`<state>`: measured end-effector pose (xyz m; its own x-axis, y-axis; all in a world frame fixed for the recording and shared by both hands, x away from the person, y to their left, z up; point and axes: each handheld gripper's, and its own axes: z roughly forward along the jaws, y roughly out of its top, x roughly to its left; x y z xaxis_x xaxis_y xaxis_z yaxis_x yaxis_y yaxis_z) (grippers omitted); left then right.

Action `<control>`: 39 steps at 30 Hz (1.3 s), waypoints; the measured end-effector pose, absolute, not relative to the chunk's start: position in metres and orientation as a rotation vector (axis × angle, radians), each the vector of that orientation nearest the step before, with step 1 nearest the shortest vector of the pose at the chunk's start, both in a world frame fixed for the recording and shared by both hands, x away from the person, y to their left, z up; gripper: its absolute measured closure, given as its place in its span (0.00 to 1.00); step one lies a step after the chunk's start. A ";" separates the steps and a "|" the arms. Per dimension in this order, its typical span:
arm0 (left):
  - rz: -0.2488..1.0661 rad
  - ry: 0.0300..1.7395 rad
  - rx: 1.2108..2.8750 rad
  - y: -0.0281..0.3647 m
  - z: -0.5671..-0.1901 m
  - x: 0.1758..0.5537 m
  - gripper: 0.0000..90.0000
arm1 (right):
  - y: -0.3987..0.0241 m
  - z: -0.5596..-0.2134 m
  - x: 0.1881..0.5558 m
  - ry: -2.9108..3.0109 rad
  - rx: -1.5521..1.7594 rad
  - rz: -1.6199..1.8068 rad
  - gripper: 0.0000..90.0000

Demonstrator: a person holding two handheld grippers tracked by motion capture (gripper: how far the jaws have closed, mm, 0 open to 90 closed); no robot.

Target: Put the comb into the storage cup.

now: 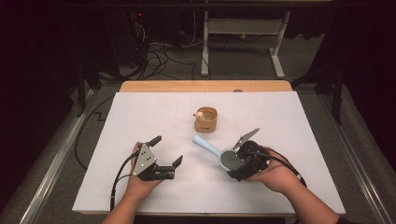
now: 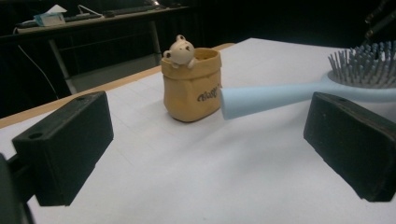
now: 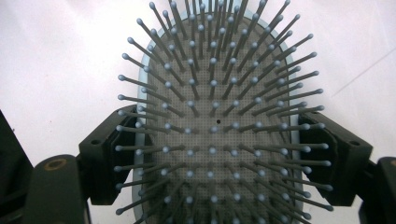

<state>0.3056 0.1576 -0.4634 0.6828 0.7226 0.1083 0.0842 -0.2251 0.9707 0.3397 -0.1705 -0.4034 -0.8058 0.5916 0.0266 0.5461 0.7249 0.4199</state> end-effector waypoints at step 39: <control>0.990 0.515 1.926 0.132 -0.478 0.294 0.04 | -0.114 -0.387 0.348 2.883 0.796 0.645 0.23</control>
<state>0.2936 0.1316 -0.4781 0.5954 0.6748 0.4361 -0.0309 -0.5232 0.8516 0.3481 -0.1143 -0.3870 -0.8616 0.5066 0.0321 0.4719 0.7762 0.4181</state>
